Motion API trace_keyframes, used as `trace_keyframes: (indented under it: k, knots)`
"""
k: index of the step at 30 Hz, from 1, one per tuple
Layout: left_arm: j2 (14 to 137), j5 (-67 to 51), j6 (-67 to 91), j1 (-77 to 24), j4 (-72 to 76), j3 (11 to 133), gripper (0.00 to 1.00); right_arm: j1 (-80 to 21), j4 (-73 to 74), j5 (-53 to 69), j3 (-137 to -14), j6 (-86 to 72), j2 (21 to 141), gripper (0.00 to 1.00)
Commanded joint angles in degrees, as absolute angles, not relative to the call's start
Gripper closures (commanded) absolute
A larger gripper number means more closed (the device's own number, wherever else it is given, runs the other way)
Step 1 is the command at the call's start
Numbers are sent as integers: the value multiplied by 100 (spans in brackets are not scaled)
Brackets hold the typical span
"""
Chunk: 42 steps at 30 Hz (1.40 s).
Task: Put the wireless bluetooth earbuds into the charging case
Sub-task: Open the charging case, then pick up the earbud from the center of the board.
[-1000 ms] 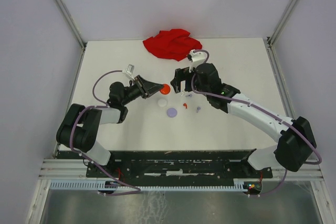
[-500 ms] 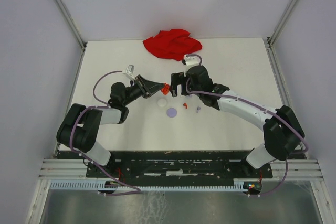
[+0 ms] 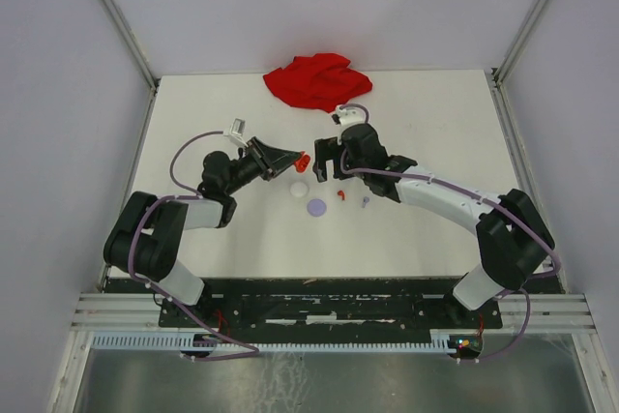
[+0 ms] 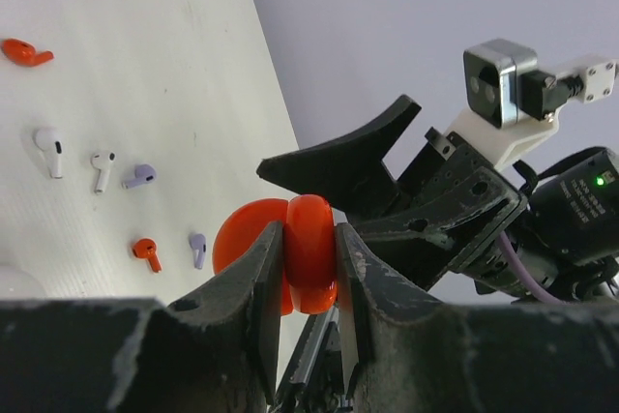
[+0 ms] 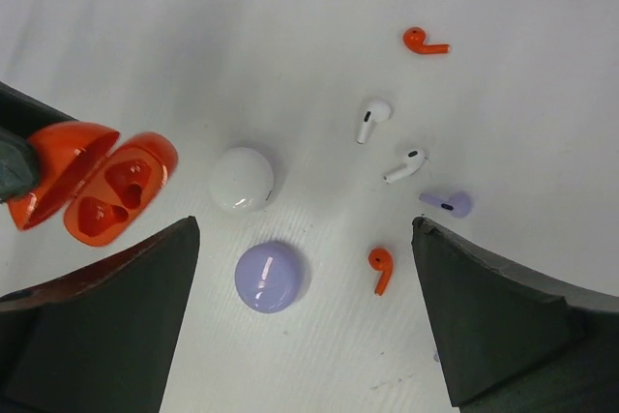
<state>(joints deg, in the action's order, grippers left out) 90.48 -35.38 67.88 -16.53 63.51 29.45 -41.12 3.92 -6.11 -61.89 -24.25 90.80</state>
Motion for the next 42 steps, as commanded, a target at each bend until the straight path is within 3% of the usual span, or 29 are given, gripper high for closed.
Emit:
trace_keyframes:
  k: [1,8,14,21,31,42]
  knots:
    - [8813,-3153,7141,-1488,6535,2970,97,-4123,748,-1277,-6247,-2193,8873,1]
    - [8996,-2803,7811,-1303,7146,2723,97,-4080,1924,-1732,-7156,-1437,9564,8]
    - [9116,-2752,7983,-1250,7328,2713,97,-3820,2701,-1427,-8372,-492,10449,25]
    - [9048,-2858,8102,-1098,7458,2586,97,-3587,3797,-1123,-9757,19,11459,30]
    - [9056,-2964,8051,-907,7436,2424,97,-3681,3536,-647,-8602,-1429,10588,33]
    - [9271,-3040,8112,-904,7636,2370,97,-3939,3683,-687,-8383,-2496,10770,40]
